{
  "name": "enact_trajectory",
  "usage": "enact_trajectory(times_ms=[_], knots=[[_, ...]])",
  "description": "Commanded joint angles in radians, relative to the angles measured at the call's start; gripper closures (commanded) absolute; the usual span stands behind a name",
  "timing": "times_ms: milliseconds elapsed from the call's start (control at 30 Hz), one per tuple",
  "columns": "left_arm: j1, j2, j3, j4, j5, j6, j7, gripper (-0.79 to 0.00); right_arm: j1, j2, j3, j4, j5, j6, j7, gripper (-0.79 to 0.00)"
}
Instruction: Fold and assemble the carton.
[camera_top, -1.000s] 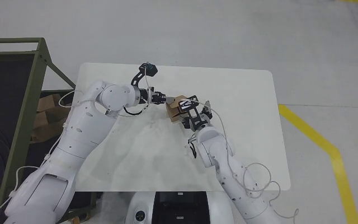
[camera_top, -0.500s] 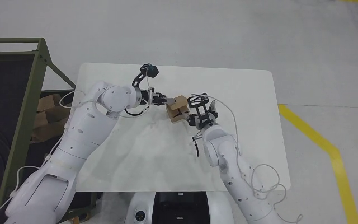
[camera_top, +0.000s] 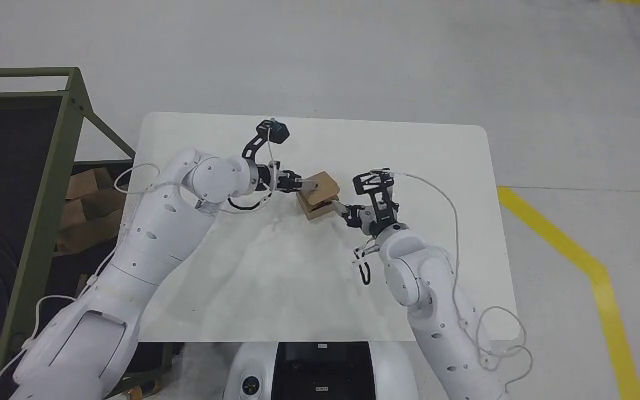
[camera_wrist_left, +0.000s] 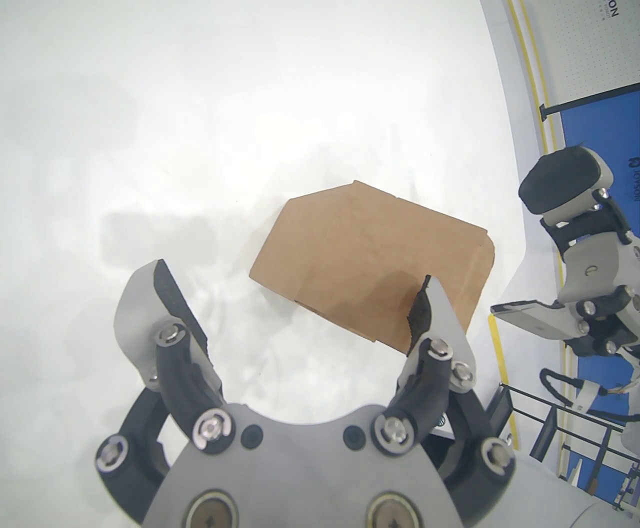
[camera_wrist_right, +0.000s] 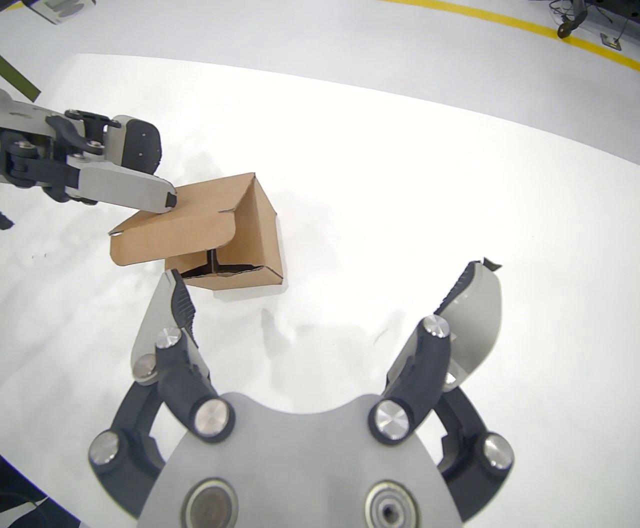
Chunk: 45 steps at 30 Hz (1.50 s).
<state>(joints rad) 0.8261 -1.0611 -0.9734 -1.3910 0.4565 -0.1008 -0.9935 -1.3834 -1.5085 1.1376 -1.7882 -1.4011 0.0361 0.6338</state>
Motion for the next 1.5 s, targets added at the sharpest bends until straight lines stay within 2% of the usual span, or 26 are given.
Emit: enact_trajectory(times_ms=[0,133,500,767,1100,1467], knots=[[-0.002,-0.002,0.007,0.003,0.0,-0.009,0.004,-0.785,0.008,0.001,0.001,0.004,0.014,-0.013,0.015,-0.785],[-0.006,-0.006,0.017,0.009,0.008,-0.041,0.014,-0.785,0.021,0.003,0.016,0.013,0.073,-0.051,0.05,-0.785],[-0.027,-0.017,0.049,0.028,0.035,-0.093,0.024,-0.77,0.02,0.003,0.016,0.015,0.073,-0.05,0.048,-0.785],[-0.034,-0.023,0.06,0.041,0.036,-0.105,0.024,-0.779,0.057,-0.001,0.008,0.08,0.071,0.052,0.104,-0.785],[-0.034,-0.029,0.071,0.045,0.04,-0.123,0.019,-0.76,0.073,-0.002,0.005,0.108,0.103,0.084,0.098,-0.785],[-0.025,-0.03,0.065,0.043,0.037,-0.134,0.018,-0.665,0.09,-0.004,-0.007,0.13,0.12,0.115,0.096,-0.785]])
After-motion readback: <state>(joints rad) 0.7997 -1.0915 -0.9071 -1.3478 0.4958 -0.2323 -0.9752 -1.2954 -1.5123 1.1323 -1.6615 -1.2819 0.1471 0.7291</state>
